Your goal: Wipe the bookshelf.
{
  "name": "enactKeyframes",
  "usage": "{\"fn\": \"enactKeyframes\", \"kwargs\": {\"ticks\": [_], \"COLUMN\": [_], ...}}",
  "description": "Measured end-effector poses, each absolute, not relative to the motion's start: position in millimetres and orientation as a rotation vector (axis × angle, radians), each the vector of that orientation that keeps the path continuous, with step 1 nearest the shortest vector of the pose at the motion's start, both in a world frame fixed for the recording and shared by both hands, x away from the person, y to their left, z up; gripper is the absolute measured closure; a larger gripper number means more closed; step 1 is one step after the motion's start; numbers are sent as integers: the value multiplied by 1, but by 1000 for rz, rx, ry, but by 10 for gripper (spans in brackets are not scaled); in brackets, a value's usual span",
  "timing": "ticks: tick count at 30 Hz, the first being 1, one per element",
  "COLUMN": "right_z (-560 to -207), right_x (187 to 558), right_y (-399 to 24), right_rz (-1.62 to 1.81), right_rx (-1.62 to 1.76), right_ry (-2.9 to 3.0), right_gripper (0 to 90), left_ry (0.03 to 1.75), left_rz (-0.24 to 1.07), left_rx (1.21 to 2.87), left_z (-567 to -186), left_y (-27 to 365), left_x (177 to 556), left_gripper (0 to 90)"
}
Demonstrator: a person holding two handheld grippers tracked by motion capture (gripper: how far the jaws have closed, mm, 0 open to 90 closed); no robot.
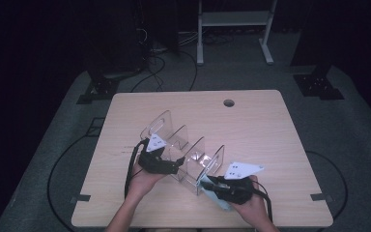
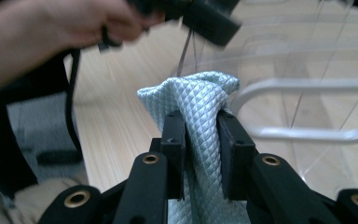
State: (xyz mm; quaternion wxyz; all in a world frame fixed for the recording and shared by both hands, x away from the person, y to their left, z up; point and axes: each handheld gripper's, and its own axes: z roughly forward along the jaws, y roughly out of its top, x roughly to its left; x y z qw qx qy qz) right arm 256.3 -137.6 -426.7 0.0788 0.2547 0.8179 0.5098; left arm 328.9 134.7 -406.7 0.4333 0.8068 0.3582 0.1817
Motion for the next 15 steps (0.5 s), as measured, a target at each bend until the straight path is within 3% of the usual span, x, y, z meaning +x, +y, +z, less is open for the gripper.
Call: {"fn": "enactKeyframes", "kwargs": {"ticks": [5,15], "right_z": [-450,-451], "right_x": [268,269], "right_y": [-135,-133], "right_rz": [1430,1455], "right_rx": [814,814], "right_ry": [2513,2506], "right_gripper": [742,742], "left_ry": [902,908], "left_rz": [463,471], "left_rx": [1997,1998], "left_z": [-407,-407], "left_y": [136,137], "left_x": [331,332], "left_gripper": [85,86]}}
